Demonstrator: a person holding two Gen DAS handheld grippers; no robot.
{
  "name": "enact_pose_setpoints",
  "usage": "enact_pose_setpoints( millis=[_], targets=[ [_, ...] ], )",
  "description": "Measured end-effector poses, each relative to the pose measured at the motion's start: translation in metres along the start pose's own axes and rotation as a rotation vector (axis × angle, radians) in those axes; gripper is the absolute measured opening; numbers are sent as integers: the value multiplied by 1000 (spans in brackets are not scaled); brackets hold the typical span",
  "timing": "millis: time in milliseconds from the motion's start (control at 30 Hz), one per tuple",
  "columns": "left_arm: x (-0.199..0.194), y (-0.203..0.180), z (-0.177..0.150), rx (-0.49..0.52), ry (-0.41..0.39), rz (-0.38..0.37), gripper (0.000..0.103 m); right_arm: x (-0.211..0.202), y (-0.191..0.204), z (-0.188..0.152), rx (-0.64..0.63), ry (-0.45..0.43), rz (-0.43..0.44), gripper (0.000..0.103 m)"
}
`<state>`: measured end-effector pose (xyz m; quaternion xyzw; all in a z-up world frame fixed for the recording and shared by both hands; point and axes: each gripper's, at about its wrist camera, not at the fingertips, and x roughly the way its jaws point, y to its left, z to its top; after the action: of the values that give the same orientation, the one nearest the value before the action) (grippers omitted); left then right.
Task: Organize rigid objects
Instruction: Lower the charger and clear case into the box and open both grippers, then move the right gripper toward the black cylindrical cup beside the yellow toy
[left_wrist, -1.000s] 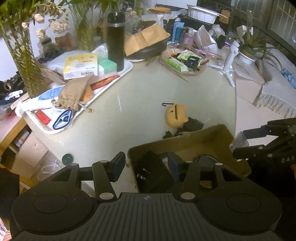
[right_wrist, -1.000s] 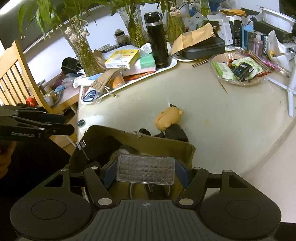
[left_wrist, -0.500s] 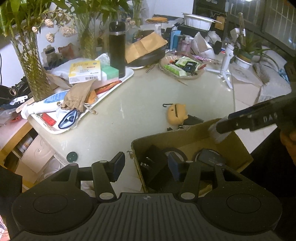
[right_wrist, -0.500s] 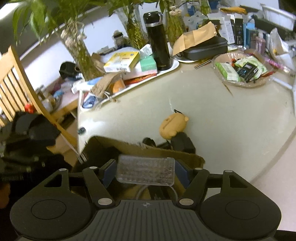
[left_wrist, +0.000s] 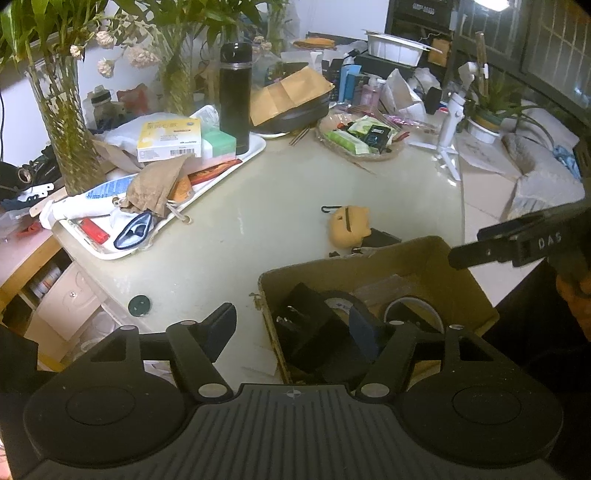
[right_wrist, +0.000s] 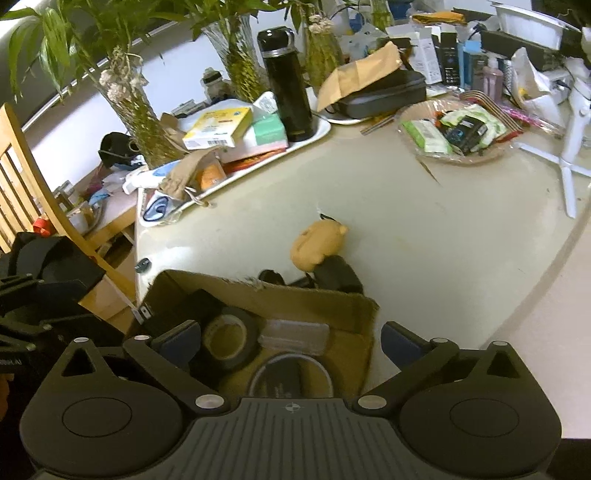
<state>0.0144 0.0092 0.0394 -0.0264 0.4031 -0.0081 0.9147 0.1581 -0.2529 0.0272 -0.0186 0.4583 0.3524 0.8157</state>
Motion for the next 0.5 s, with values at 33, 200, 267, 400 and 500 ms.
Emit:
enact_pose_setpoints(
  millis=[33, 200, 267, 400, 500],
  targets=[
    [0, 0, -1, -1, 1, -5, 68, 0, 0, -2, -7, 5, -10, 103],
    [1, -3, -2, -1, -5, -14, 80, -2, 0, -9, -34, 9, -32, 103],
    [0, -5, -2, 3, -16, -12, 81, -3, 1, -10, -42, 5, -38, 103],
    [2, -5, -1, -2, -20, -22, 81, -8, 3, -13, -77, -41, -47, 103],
    [3, -5, 0, -15, -17, -19, 81, -8, 4, -13, -94, -41, -60, 103]
  ],
)
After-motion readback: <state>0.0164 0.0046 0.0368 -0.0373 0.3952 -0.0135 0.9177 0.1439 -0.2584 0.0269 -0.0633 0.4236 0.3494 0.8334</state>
